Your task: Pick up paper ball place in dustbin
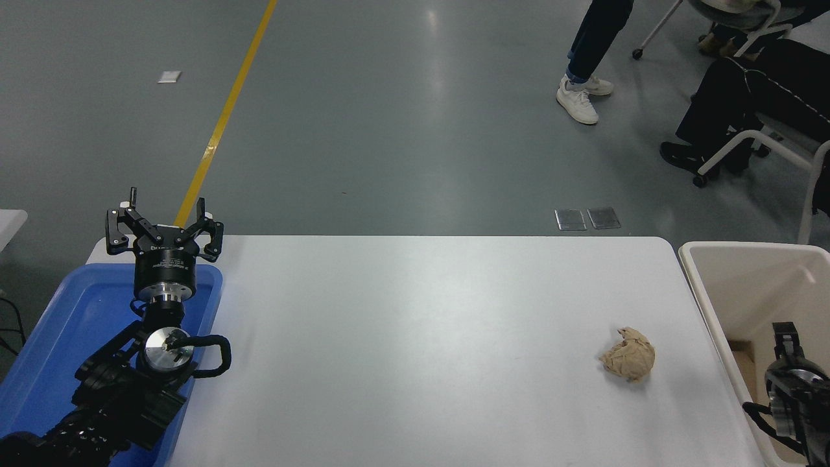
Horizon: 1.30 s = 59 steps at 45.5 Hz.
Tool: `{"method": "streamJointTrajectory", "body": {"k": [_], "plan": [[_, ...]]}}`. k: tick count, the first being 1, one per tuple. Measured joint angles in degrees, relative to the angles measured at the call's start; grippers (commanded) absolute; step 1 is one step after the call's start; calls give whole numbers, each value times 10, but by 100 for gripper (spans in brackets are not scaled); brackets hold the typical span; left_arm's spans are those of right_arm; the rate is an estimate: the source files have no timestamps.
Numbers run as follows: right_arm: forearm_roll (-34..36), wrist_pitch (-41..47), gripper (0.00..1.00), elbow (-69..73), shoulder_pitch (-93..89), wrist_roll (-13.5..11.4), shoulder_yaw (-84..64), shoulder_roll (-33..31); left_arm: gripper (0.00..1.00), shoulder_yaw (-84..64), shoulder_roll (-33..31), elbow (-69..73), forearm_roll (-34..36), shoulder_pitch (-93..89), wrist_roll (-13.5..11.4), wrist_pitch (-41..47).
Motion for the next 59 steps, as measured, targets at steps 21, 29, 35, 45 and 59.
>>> {"method": "streamJointTrajectory", "body": {"k": [21,29,35,45,59], "plan": [[-2,5,100,-4,22,1,-3,-3,99,0,0,2,-1,-2,1,1],[-6,9,100,-3,29,1,-6,-1,99,0,0,2,-1,-2,0,1],[-9,15,100,-2,39,1,-8,-1,99,0,0,2,-1,-3,0,1],[-16,26,100,9,58,1,-10,-3,99,0,0,2,-1,-3,0,1],[-25,42,100,199,164,2,-110,-76,99,0,0,2,-1,-3,0,1]]}}
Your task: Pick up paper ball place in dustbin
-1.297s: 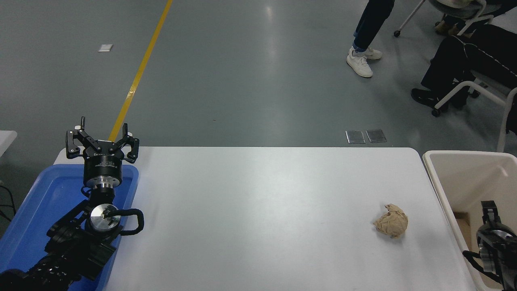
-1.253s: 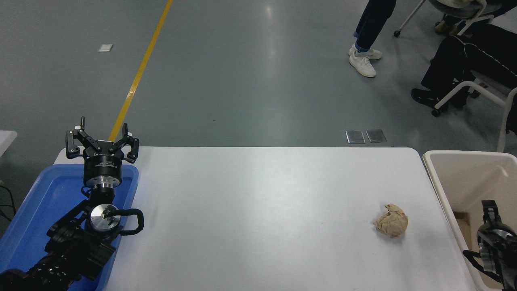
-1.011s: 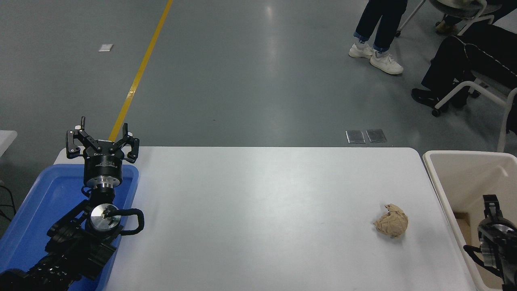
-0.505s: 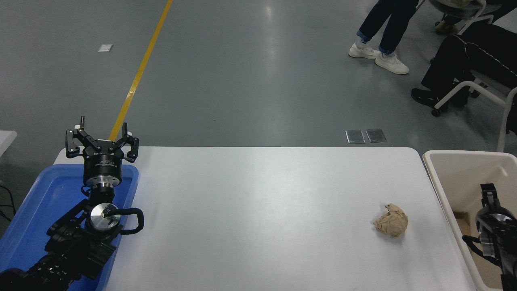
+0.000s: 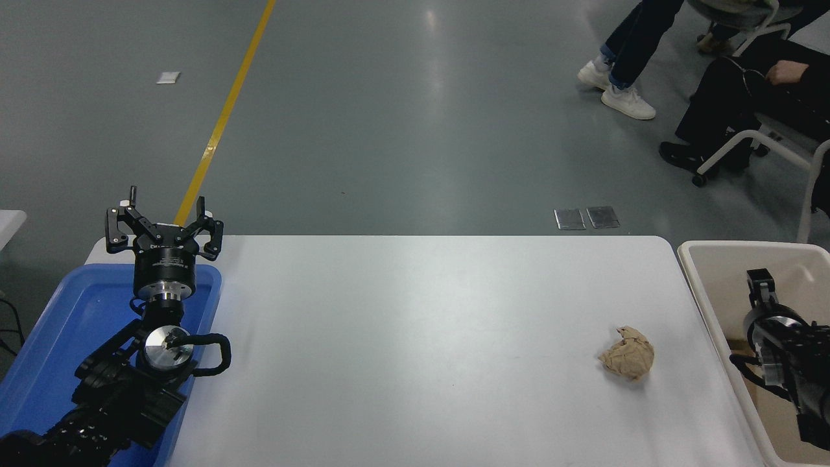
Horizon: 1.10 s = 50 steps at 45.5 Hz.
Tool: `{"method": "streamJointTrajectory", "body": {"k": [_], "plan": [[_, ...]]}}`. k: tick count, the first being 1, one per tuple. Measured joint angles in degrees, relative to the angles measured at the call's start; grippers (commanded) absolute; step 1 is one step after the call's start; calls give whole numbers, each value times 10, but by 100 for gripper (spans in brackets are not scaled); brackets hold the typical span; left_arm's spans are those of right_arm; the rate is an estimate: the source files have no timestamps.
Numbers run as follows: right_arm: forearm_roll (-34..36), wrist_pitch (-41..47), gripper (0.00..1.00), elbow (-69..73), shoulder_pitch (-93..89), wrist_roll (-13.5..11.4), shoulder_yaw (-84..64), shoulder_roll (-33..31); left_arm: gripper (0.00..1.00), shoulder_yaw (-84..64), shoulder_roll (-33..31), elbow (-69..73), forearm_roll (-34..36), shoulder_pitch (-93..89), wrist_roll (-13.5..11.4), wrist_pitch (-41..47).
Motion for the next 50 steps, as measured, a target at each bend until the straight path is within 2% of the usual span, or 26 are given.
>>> {"method": "streamJointTrajectory", "body": {"k": [11,18,37,50], "plan": [[-2,10,100,187,185,0,-219,-26,99,0,0,0,0,0,0,0],[-12,62,100,302,320,1,-324,-16,99,1,0,0,0,0,0,0],[-134,194,100,591,655,0,-494,45,99,1,0,0,1,0,0,-1],[-155,286,100,683,774,-1,-527,86,99,0,0,0,0,1,0,-1]]}}
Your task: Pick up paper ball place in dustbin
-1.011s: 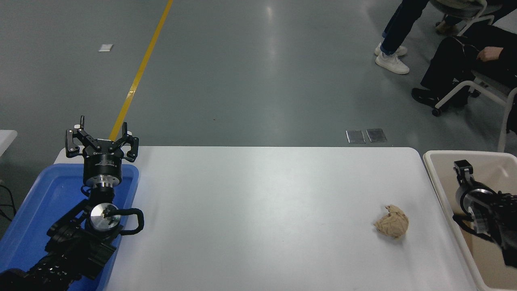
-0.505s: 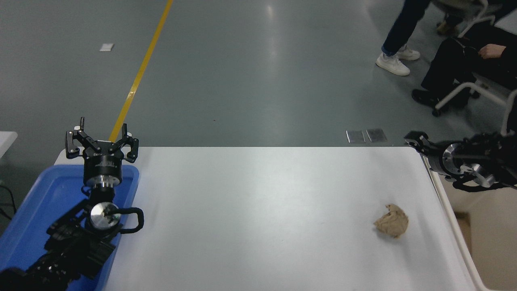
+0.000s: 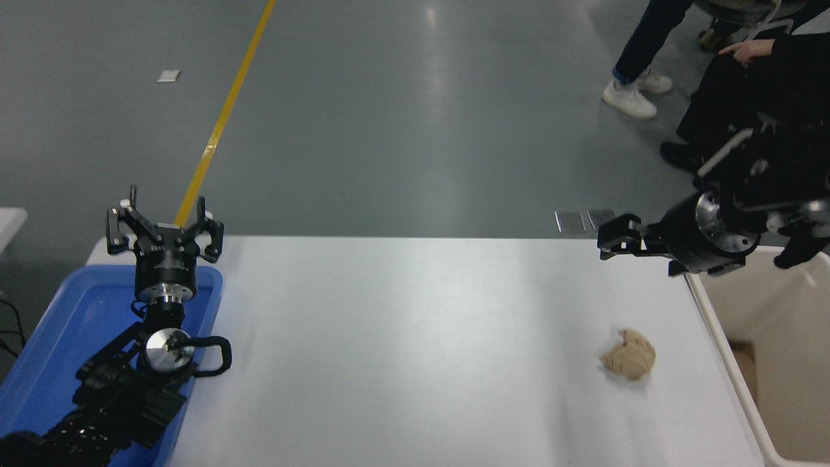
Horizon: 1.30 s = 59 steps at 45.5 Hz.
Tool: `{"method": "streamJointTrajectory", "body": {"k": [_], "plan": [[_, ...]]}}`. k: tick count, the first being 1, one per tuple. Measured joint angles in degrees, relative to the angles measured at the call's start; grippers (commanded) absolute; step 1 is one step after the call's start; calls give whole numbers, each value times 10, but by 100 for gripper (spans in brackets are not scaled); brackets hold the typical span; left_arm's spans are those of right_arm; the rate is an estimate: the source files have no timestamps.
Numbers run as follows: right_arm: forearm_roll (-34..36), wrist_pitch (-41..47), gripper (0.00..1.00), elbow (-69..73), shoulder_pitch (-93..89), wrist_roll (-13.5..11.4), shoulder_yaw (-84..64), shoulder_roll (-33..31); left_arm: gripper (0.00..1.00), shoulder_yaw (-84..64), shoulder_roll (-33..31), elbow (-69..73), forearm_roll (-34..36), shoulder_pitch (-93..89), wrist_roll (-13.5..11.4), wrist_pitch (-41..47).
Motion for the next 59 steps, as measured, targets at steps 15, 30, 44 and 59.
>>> {"method": "streamJointTrajectory", "body": {"k": [15,30,44,59], "plan": [[-2,3,100,16,-9,-2,-8,4,99,0,0,0,0,0,0,1],[-7,-66,100,-41,-151,-2,14,-47,99,0,0,0,0,0,0,0],[-6,-166,100,-87,-306,-3,62,-63,99,0,0,0,0,0,0,0],[-1,-246,100,-150,-415,-3,115,-56,99,0,0,0,0,0,0,0]]}}
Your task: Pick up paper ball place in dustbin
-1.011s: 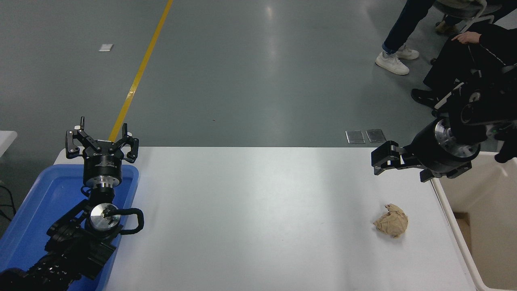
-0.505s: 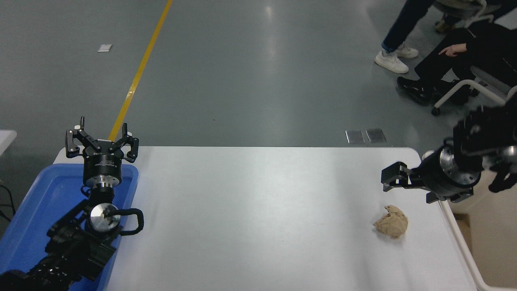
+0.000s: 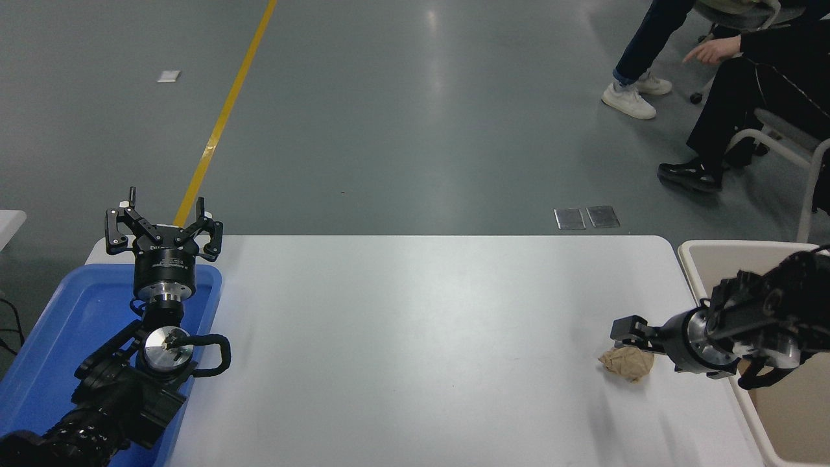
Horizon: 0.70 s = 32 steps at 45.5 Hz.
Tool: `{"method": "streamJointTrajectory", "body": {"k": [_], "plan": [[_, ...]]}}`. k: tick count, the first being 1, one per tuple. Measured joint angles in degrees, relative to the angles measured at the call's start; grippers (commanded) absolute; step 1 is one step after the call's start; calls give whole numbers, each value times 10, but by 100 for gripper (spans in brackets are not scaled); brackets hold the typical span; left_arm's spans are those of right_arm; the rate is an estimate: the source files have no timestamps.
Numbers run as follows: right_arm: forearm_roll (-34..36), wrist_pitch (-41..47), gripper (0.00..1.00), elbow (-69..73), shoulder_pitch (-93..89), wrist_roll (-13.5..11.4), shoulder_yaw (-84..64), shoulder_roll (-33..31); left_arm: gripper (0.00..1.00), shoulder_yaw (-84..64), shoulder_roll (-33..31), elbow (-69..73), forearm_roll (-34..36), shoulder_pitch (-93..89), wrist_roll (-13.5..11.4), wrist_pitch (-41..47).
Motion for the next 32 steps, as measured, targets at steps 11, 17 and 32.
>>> {"method": "streamJointTrajectory", "body": {"k": [11,17,32], "plan": [[1,-29,100,-50,-61,0,39,7,99,0,0,0,0,0,0,0],[1,-41,100,-81,-95,-1,51,16,99,0,0,0,0,0,0,0],[1,-53,98,-146,-142,-1,63,32,99,0,0,0,0,0,0,0]]}}
